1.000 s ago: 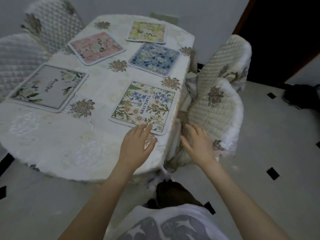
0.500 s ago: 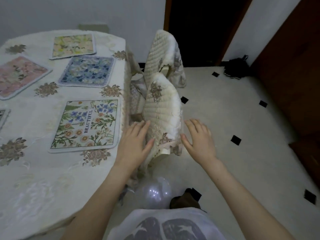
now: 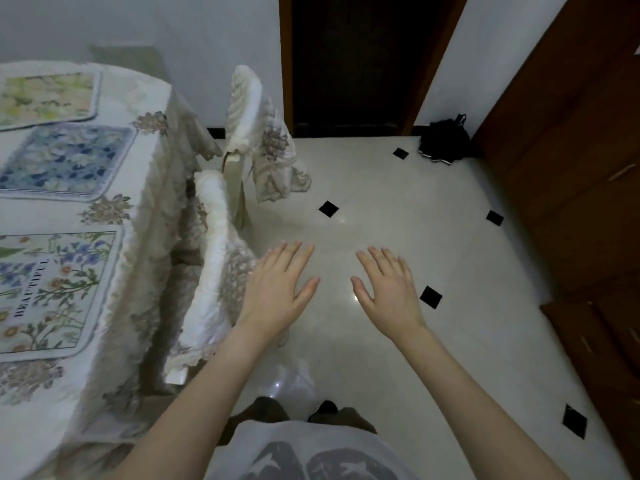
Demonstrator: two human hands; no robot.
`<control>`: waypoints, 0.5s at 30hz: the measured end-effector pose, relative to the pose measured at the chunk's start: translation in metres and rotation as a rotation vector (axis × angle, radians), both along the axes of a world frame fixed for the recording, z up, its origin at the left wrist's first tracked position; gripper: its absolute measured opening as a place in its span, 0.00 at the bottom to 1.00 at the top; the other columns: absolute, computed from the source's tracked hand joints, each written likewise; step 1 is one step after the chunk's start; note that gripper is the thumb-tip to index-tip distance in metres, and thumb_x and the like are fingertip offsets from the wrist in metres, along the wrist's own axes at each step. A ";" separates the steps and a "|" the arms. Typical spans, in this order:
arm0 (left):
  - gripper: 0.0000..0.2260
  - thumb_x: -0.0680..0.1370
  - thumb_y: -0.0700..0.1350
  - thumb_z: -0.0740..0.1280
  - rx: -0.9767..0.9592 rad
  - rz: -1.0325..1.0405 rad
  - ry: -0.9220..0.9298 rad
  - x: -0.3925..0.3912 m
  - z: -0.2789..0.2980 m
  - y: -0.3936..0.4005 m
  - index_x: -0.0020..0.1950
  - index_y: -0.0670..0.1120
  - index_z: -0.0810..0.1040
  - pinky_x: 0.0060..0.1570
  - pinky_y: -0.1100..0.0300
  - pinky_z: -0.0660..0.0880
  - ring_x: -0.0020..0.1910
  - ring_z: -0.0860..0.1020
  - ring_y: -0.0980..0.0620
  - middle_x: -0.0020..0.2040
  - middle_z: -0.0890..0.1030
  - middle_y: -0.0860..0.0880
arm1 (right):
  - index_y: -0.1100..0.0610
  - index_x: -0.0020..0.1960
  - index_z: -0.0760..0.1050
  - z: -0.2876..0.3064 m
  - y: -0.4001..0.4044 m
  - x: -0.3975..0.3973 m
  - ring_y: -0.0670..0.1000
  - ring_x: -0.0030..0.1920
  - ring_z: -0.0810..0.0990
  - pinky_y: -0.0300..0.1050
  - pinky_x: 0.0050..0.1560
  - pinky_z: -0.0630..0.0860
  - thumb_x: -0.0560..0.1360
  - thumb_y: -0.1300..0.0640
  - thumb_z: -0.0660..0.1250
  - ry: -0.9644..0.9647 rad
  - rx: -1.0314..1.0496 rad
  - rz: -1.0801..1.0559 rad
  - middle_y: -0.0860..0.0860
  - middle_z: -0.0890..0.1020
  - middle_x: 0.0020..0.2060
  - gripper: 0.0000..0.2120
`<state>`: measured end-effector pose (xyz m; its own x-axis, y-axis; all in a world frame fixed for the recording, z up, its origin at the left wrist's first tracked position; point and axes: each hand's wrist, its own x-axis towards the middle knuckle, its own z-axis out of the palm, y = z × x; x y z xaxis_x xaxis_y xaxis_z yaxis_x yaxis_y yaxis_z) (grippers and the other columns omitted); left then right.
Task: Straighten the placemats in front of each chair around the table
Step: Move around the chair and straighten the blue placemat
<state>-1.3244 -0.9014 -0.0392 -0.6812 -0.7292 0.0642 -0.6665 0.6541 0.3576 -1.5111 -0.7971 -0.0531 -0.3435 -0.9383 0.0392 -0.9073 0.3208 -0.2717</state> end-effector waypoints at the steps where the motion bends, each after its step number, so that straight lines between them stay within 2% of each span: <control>1: 0.27 0.78 0.59 0.51 -0.005 0.014 0.000 -0.009 0.002 -0.005 0.74 0.48 0.62 0.73 0.51 0.57 0.74 0.62 0.45 0.73 0.67 0.46 | 0.54 0.72 0.65 0.001 -0.009 -0.011 0.57 0.73 0.63 0.57 0.74 0.55 0.79 0.47 0.55 -0.005 -0.007 0.011 0.54 0.69 0.71 0.23; 7: 0.25 0.79 0.56 0.56 -0.034 0.153 0.024 -0.041 0.007 -0.054 0.75 0.48 0.61 0.74 0.50 0.58 0.74 0.61 0.45 0.73 0.67 0.46 | 0.56 0.69 0.69 0.007 -0.083 -0.051 0.58 0.70 0.67 0.56 0.71 0.59 0.78 0.47 0.55 -0.034 -0.087 0.131 0.54 0.73 0.68 0.22; 15: 0.25 0.79 0.57 0.56 -0.059 0.328 0.059 -0.071 -0.004 -0.149 0.74 0.49 0.62 0.73 0.50 0.59 0.74 0.61 0.46 0.73 0.67 0.47 | 0.54 0.71 0.66 0.005 -0.220 -0.080 0.55 0.74 0.62 0.54 0.74 0.55 0.80 0.48 0.55 -0.049 -0.075 0.343 0.51 0.70 0.70 0.21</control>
<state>-1.3956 -1.0504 -0.0433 -0.4045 -0.9029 0.1452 -0.8243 0.4287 0.3697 -1.5915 -1.0175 -0.0483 -0.0122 -0.9945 0.1038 -0.9440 -0.0227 -0.3293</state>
